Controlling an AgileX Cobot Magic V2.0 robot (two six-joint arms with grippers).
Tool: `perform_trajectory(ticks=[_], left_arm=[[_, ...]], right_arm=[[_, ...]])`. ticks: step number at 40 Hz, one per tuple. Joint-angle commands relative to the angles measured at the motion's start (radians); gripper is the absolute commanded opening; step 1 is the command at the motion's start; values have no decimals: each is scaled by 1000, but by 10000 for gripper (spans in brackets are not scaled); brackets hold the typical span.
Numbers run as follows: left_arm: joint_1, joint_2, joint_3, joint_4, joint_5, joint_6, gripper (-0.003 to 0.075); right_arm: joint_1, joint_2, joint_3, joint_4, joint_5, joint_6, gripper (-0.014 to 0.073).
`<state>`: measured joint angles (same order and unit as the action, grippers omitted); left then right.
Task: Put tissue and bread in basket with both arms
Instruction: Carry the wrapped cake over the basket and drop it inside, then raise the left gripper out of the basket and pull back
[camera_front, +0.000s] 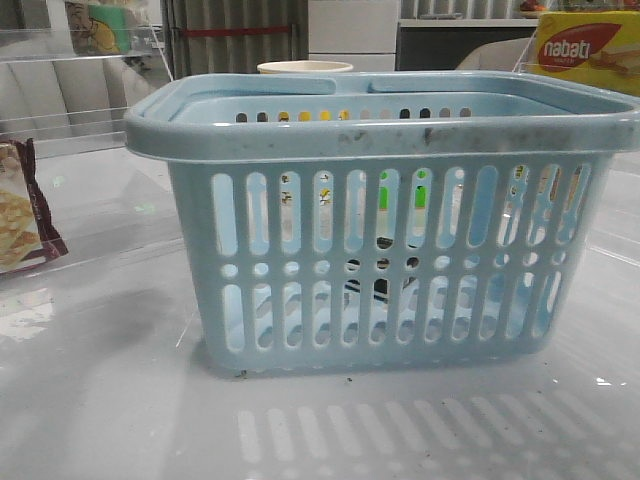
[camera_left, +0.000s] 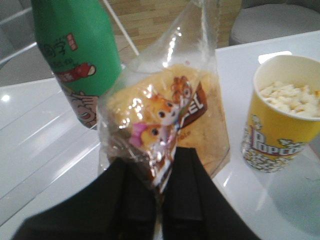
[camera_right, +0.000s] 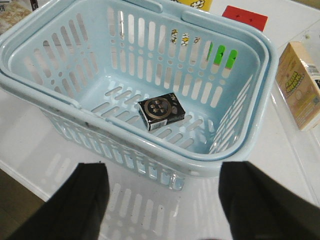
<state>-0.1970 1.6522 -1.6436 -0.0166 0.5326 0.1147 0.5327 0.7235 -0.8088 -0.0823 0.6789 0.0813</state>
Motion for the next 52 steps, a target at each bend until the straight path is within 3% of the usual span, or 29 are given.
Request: perform_trajectory(ticks=[1, 12, 27, 33, 37, 41, 44, 52], left_arm=[[-41, -109, -36, -6, -1, -4, 91], [-209, -153, -36, -6, 212, 48, 91], [-456, -21, -34, -11, 255, 48, 91], [-507, 36, -34, -9, 252, 58, 97], [-516, 61, -34, -12, 238, 74, 188], [-516, 64, -34, -14, 231, 74, 361], [-516, 60, -34, -14, 223, 74, 447], [-516, 9, -34, -21, 220, 74, 452]], right_arm=[[1, -4, -26, -16, -75, -2, 569], [1, -4, -26, -16, -75, -2, 569], [1, -4, -26, -16, -75, -2, 569], [1, -4, -26, -16, -75, -2, 569], [1, -4, -26, -16, -75, -2, 569], [1, -4, -26, -16, -75, -2, 569], [1, -4, -26, -16, -75, -2, 569], [1, -4, -26, -16, -75, -2, 569]])
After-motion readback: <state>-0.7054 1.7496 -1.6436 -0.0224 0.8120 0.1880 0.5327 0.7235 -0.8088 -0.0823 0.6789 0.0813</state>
